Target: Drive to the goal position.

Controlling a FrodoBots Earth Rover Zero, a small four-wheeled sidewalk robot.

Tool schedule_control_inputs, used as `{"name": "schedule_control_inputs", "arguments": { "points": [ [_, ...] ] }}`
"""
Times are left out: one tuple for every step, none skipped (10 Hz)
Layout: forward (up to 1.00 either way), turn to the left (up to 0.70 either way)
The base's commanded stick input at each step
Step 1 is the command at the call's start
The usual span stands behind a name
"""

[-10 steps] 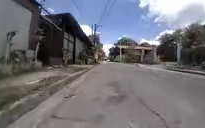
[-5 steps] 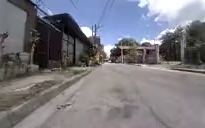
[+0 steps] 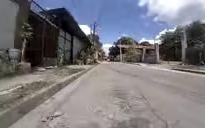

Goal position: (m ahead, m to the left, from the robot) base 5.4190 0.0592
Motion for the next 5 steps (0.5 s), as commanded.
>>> {"name": "schedule_control_inputs", "arguments": {
  "points": [
    [0.70,-0.35],
    [0.70,-0.26],
    [0.70,0.00],
    [0.70,0.00],
    [0.70,0.00]
  ]
}}
